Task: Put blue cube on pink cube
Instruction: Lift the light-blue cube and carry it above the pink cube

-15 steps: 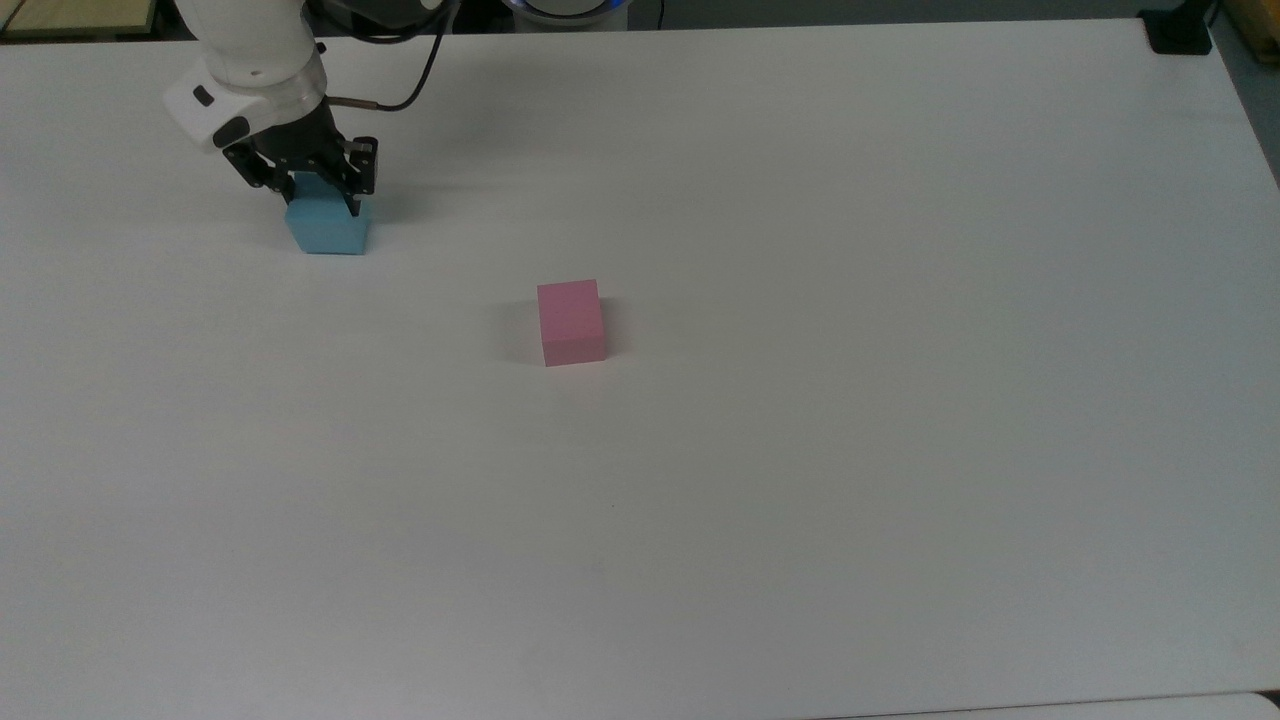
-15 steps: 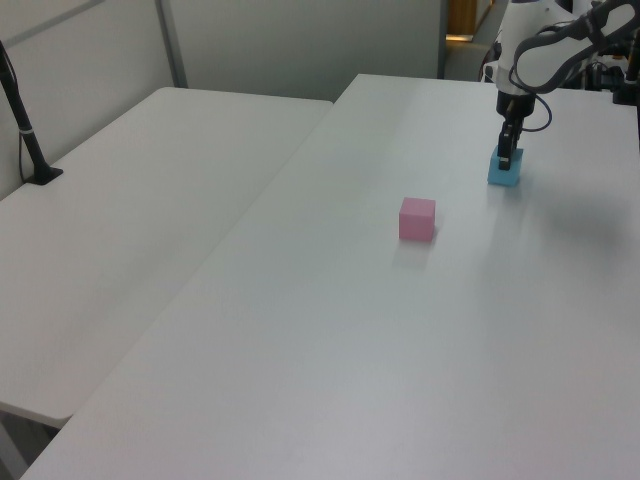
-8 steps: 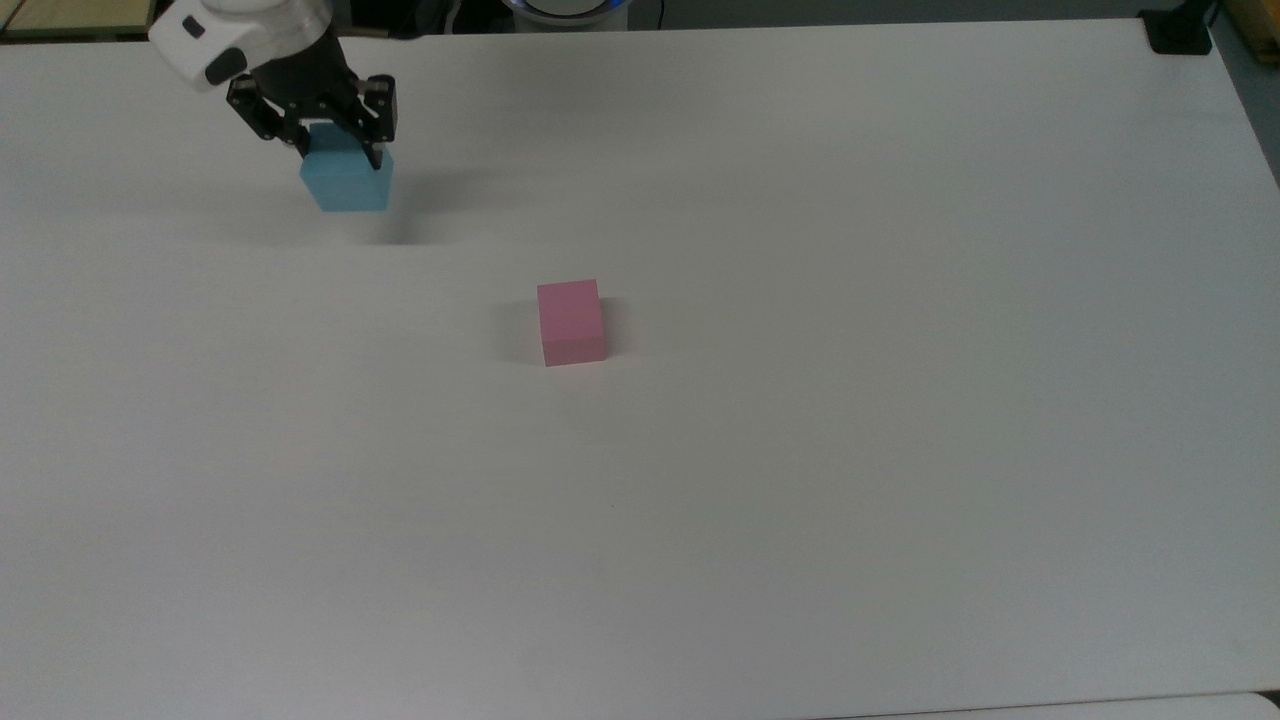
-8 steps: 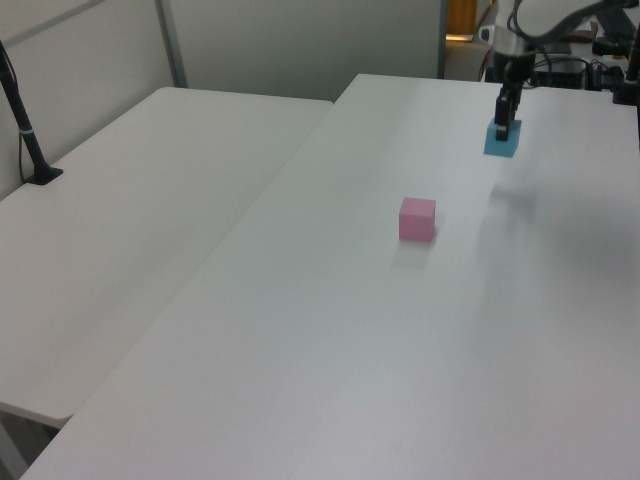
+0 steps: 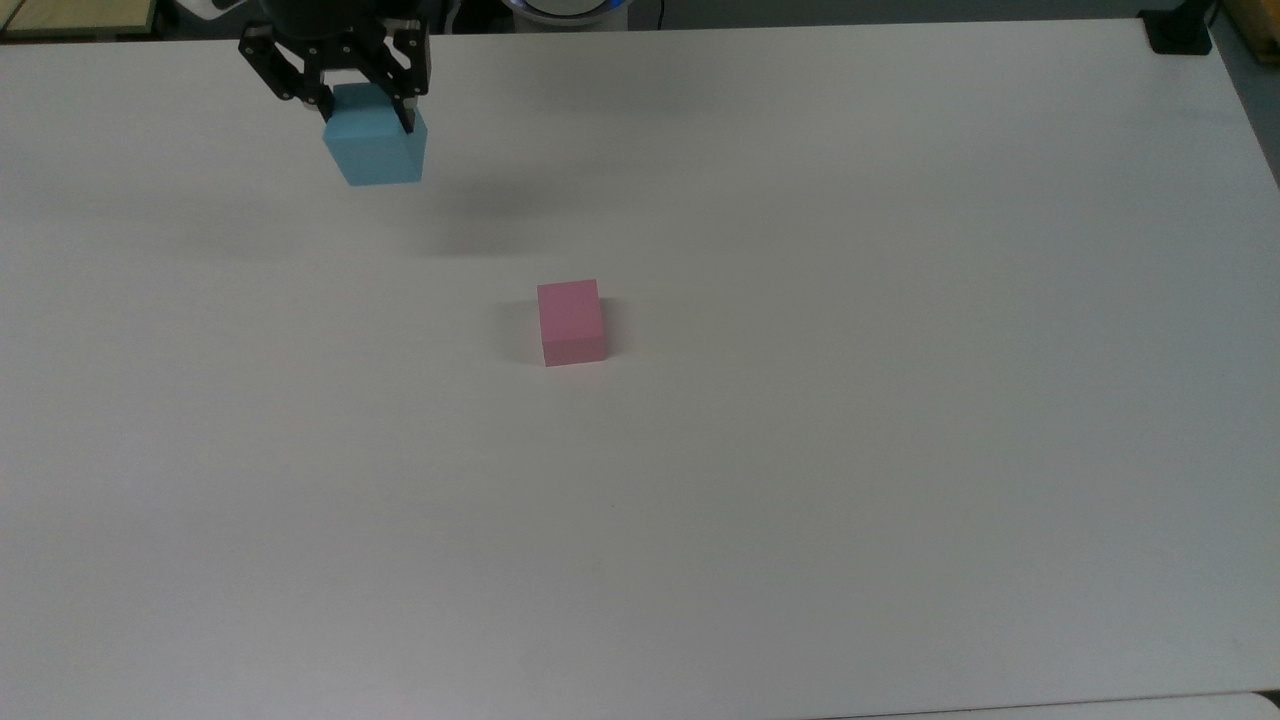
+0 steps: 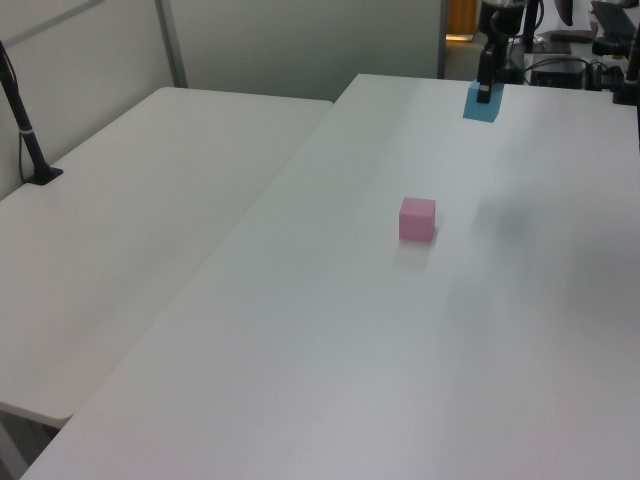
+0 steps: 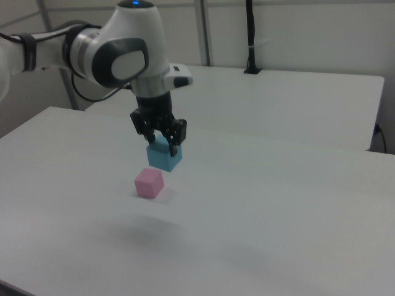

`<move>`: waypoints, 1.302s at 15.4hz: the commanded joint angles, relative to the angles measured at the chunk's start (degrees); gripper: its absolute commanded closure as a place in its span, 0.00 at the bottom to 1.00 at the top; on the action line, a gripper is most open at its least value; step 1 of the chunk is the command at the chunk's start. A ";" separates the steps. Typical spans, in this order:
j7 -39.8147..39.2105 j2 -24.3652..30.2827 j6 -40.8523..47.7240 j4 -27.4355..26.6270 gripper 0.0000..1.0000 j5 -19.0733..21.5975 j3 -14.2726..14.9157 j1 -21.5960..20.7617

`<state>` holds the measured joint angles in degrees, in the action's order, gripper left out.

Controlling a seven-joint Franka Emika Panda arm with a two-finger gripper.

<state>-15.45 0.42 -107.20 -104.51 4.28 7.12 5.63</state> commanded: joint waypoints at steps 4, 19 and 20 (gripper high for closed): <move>-0.10 -0.07 3.49 3.87 0.67 -0.76 0.18 -5.53; 5.34 -7.62 2.61 9.50 0.70 -0.50 0.27 -13.89; 5.78 -8.76 2.09 9.59 0.70 -0.59 0.27 -13.98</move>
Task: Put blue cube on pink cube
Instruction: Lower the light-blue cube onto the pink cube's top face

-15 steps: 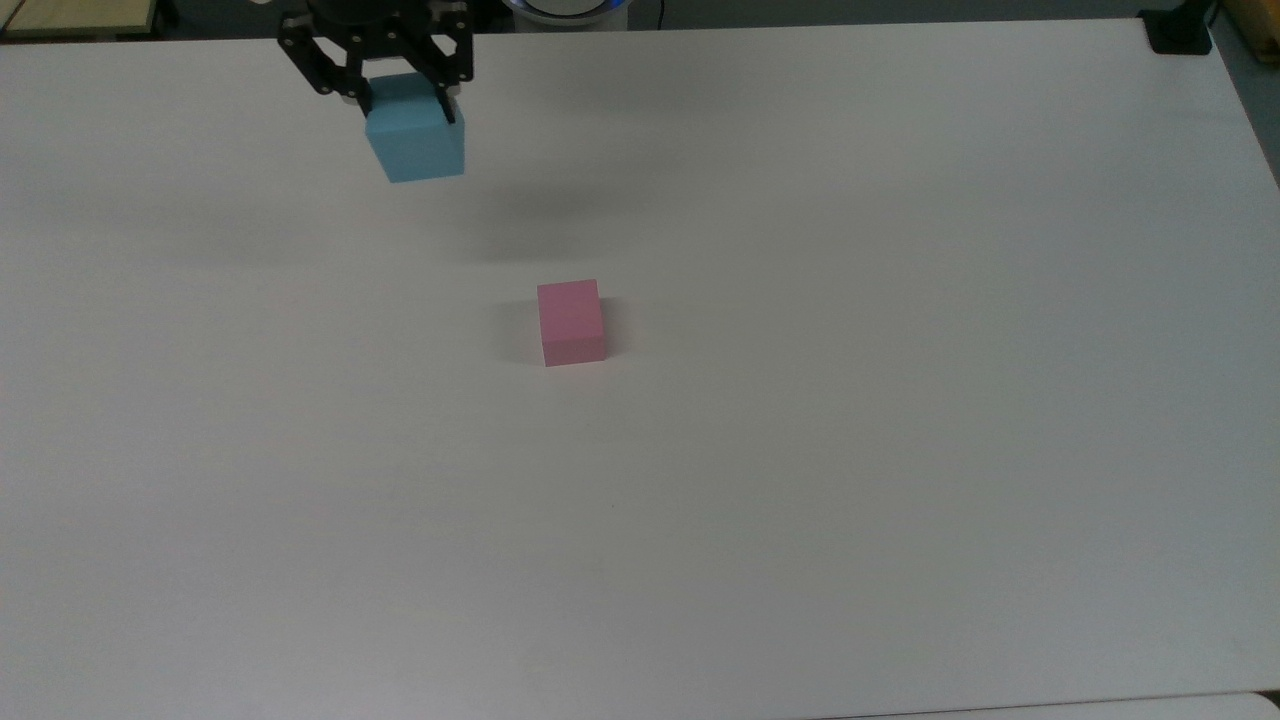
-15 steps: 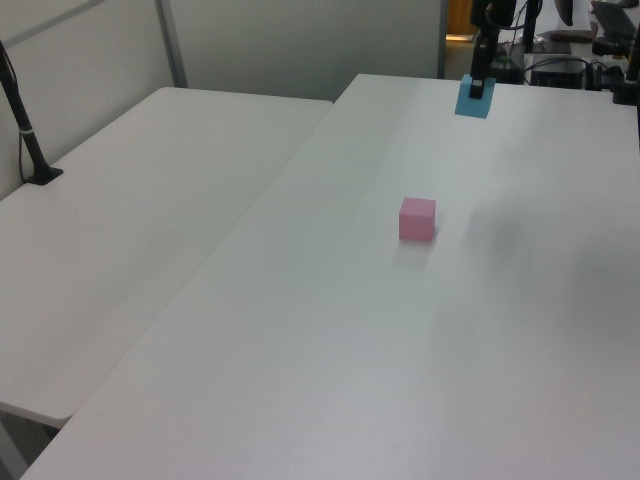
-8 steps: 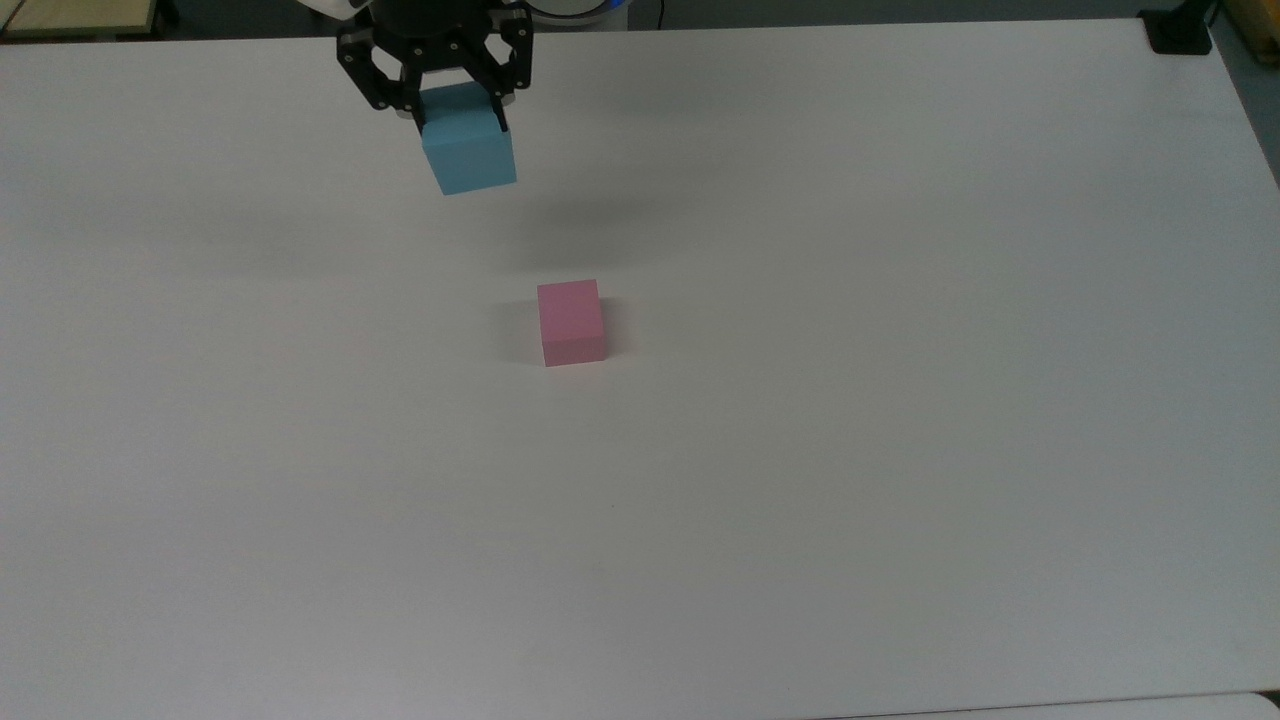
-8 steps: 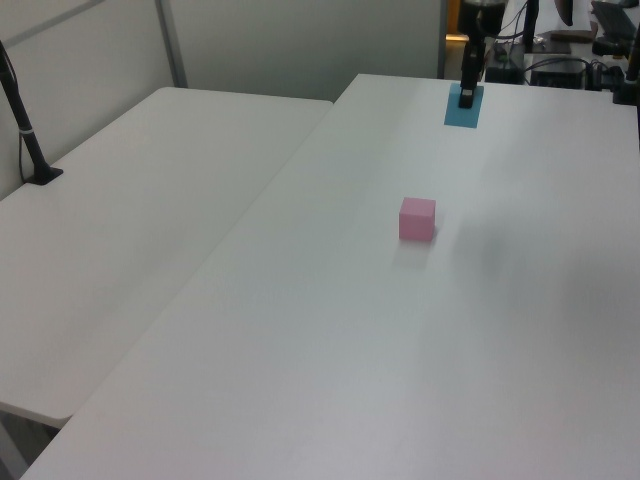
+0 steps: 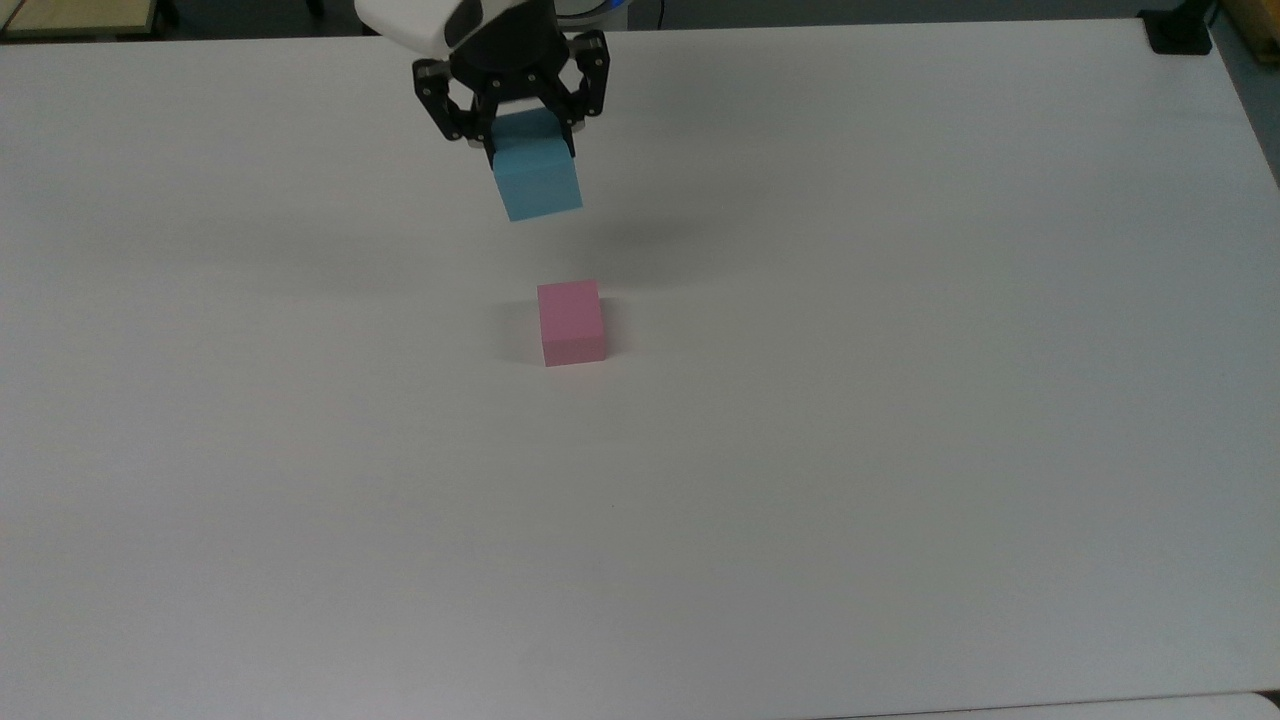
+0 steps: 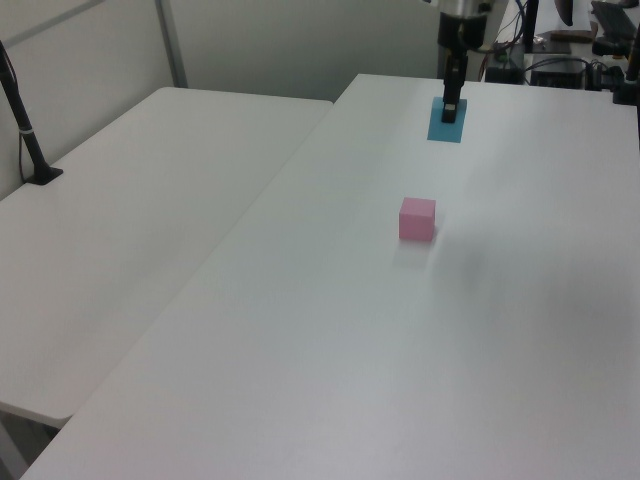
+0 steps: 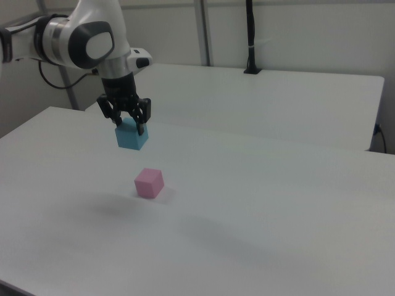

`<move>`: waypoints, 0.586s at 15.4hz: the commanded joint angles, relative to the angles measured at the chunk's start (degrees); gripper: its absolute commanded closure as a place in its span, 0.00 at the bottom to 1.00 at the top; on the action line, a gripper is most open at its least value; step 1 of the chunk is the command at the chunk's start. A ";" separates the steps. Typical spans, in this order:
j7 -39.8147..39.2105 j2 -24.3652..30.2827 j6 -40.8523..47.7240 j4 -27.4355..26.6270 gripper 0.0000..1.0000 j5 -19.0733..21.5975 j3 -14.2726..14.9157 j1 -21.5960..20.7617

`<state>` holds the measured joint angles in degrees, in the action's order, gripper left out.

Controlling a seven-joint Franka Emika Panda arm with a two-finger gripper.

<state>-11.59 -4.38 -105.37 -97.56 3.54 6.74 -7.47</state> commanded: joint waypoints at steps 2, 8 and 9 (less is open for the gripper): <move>3.40 -5.63 -3.85 3.16 0.70 0.32 0.65 -1.58; 4.99 -7.66 -6.25 2.64 0.70 0.06 0.65 -2.55; 5.08 -7.84 -6.25 2.63 0.70 -0.03 0.65 -2.46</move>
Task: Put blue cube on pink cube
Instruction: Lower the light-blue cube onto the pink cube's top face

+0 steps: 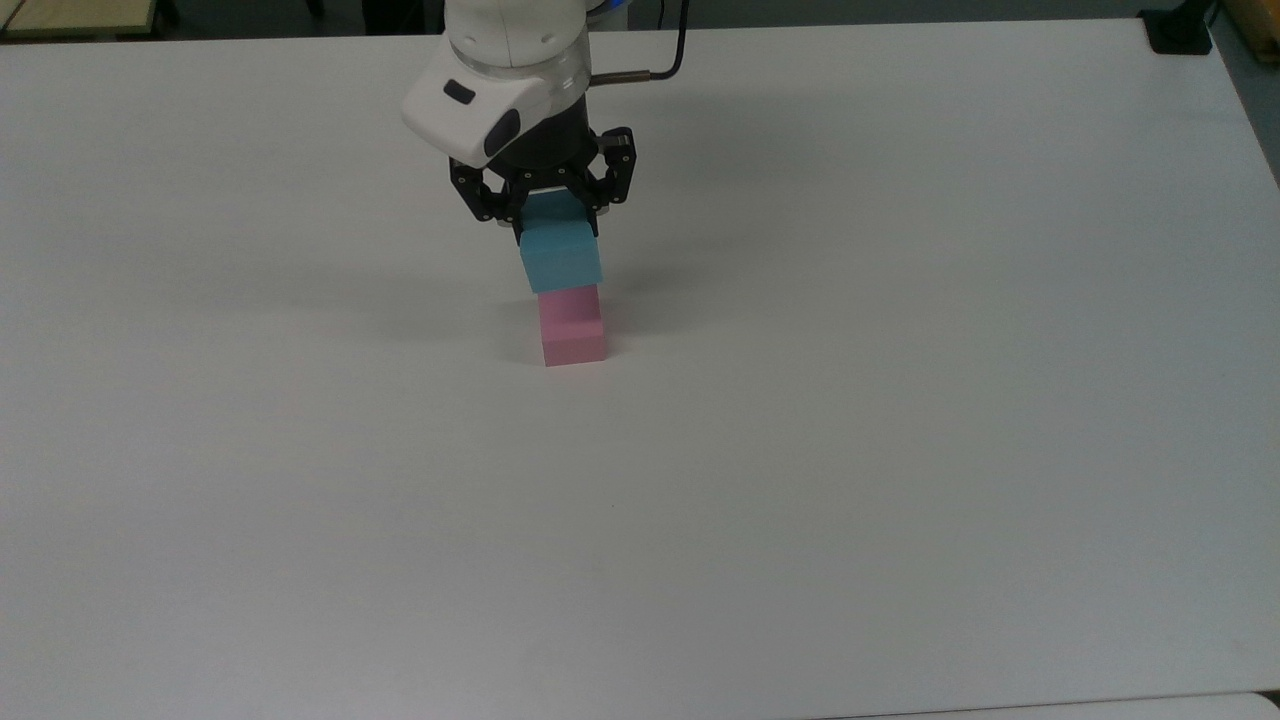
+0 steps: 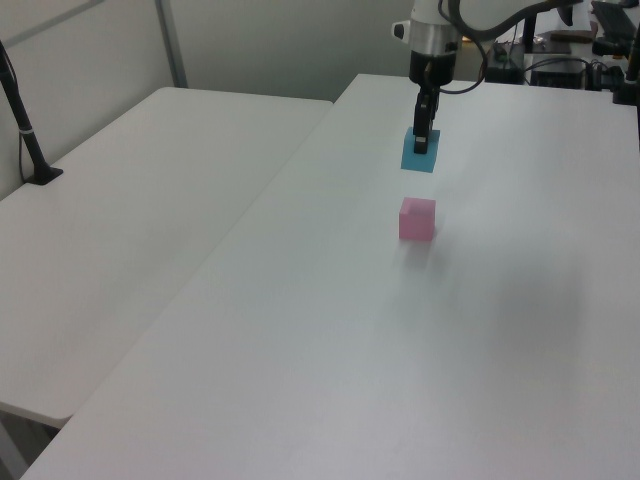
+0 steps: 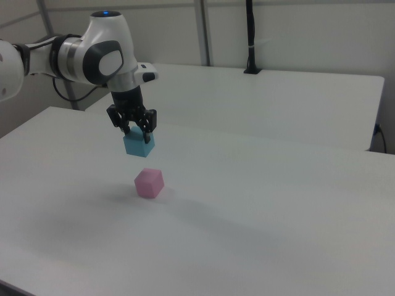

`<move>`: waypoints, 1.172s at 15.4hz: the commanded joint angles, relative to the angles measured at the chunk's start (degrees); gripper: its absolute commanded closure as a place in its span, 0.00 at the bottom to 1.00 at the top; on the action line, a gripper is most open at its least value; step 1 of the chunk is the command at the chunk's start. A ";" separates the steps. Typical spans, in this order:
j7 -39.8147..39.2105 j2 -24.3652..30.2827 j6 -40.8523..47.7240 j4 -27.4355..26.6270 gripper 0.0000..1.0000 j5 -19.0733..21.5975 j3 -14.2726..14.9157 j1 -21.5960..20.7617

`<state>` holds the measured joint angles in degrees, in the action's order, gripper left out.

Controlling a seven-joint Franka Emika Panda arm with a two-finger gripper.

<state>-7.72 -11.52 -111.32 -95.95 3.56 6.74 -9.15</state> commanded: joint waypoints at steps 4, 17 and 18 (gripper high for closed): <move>1.48 -0.96 -2.75 -1.33 0.70 -0.05 0.65 -1.05; 4.73 -0.69 -7.86 -7.94 0.70 -2.77 0.65 -3.07; 4.73 -0.78 -8.38 -8.11 0.70 -2.77 0.65 -3.07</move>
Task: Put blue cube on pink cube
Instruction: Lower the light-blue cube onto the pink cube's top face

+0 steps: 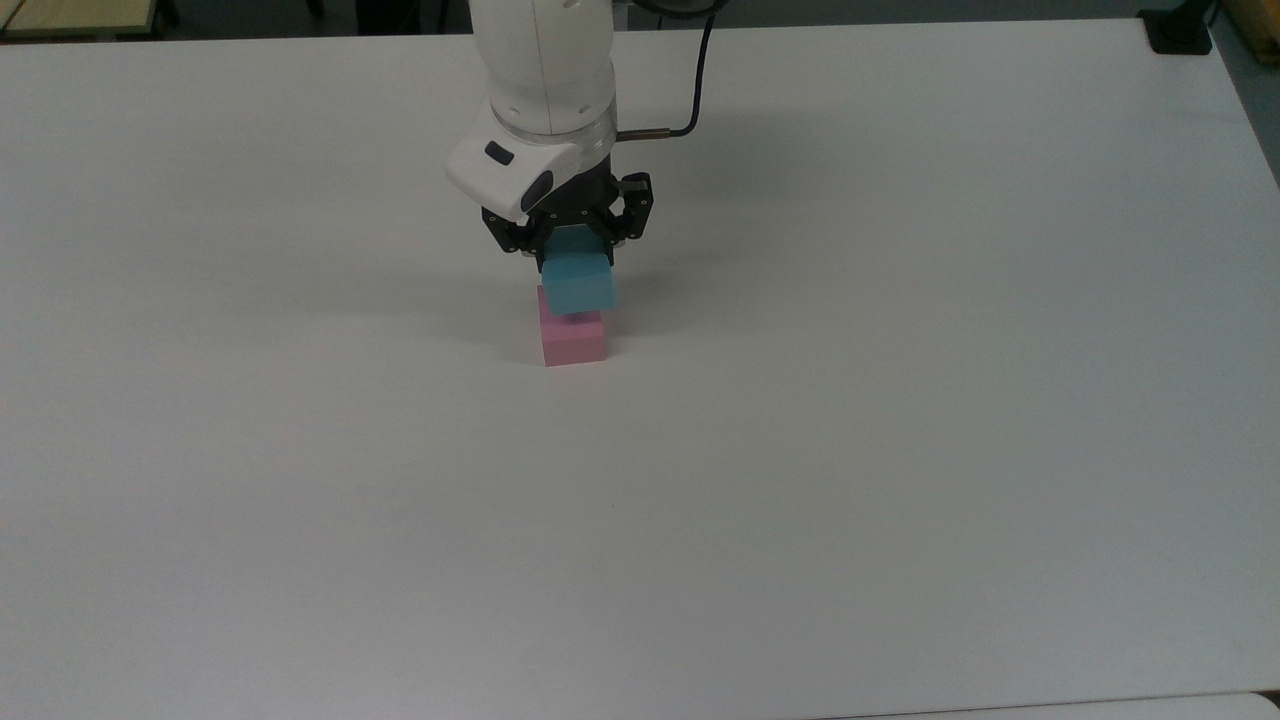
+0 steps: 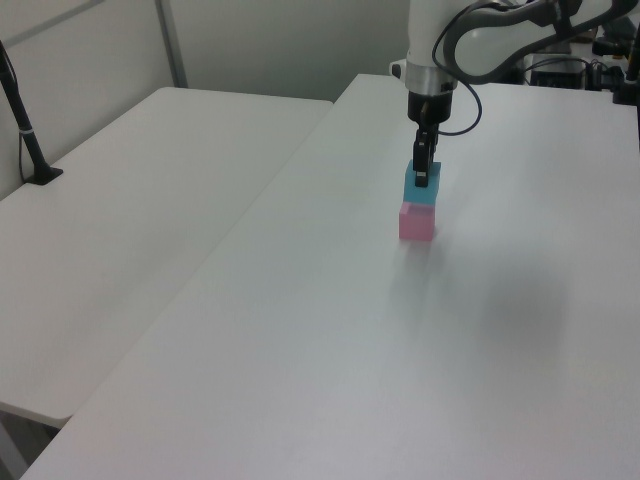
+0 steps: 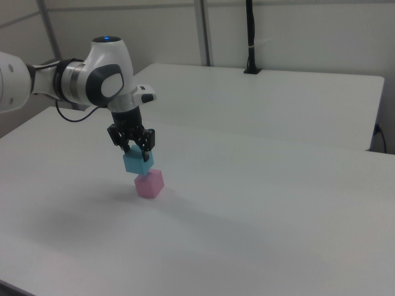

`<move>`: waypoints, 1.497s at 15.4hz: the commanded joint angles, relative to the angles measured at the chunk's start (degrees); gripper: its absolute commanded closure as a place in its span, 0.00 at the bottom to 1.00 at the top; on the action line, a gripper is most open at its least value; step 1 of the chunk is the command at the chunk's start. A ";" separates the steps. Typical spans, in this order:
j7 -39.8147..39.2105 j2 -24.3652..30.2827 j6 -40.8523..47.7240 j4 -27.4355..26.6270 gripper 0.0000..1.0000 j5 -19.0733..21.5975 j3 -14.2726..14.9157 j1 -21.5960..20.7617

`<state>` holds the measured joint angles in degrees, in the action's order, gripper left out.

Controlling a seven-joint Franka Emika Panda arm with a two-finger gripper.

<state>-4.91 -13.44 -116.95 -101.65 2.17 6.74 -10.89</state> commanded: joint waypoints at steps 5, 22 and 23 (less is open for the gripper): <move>2.01 0.96 -3.45 -2.50 0.70 -1.55 0.64 -1.24; 7.11 -0.27 -5.74 -3.21 0.00 -4.62 0.64 -1.15; 7.11 -0.27 -5.65 -3.21 0.00 -4.98 0.64 -1.15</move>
<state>0.54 -14.22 -121.31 -104.19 -0.88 6.75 -11.17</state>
